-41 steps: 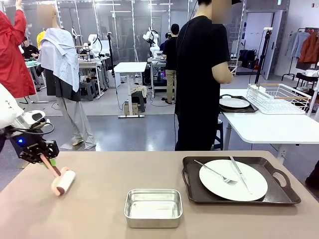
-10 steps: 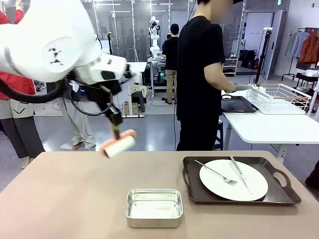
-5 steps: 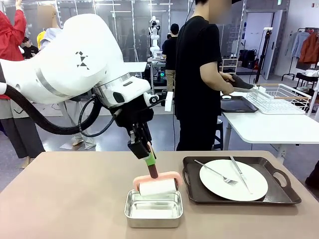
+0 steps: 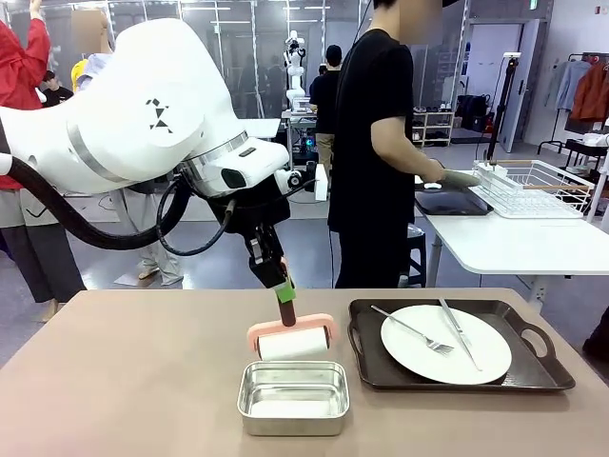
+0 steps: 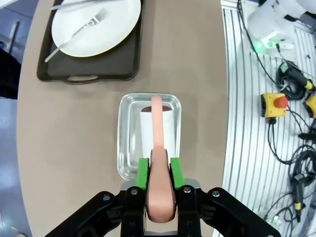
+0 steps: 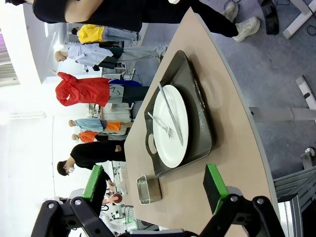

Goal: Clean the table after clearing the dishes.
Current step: Place the Lint Roller back on top of the Airtight Container.

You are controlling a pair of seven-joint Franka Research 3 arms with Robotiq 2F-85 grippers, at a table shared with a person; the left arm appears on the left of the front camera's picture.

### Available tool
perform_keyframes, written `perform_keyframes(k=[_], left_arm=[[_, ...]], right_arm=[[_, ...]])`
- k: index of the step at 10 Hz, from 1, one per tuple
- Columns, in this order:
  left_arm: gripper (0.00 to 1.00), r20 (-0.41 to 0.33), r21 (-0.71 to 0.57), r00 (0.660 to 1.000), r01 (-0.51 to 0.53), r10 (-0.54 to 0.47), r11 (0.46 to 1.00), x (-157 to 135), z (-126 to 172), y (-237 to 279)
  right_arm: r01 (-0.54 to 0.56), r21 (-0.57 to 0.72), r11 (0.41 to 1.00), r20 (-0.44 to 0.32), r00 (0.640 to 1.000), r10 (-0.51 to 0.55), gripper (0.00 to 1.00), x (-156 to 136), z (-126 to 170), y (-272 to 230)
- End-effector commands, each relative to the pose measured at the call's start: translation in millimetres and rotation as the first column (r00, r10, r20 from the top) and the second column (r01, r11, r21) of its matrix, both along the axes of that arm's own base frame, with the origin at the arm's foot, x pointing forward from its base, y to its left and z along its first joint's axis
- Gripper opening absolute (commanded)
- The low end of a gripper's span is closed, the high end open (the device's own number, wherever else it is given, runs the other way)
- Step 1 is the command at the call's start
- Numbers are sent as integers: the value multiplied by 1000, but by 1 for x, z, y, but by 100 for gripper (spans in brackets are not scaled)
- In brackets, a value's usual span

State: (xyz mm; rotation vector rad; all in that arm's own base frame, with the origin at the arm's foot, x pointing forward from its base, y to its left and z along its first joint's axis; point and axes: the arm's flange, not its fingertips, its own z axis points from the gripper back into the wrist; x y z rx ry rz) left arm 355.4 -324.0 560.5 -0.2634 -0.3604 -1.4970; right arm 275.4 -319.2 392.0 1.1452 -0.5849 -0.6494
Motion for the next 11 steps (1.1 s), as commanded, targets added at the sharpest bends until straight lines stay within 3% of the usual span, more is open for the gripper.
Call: perform_keyframes(k=[1,5,11], left_arm=[[23,-32,53,999,14,-12,998,13,-14,-7],[23,-124,83,991,50,-39,995,47,-59,-18],[23,-156,120,980,139,-120,983,86,-110,-22]], right_arm=[[-4,5,1000,5,1000,4,100,-4,3,0],[-4,5,1000,5,1000,4,100,-4,3,0],[-4,5,1000,5,1000,4,100,-4,3,0]])
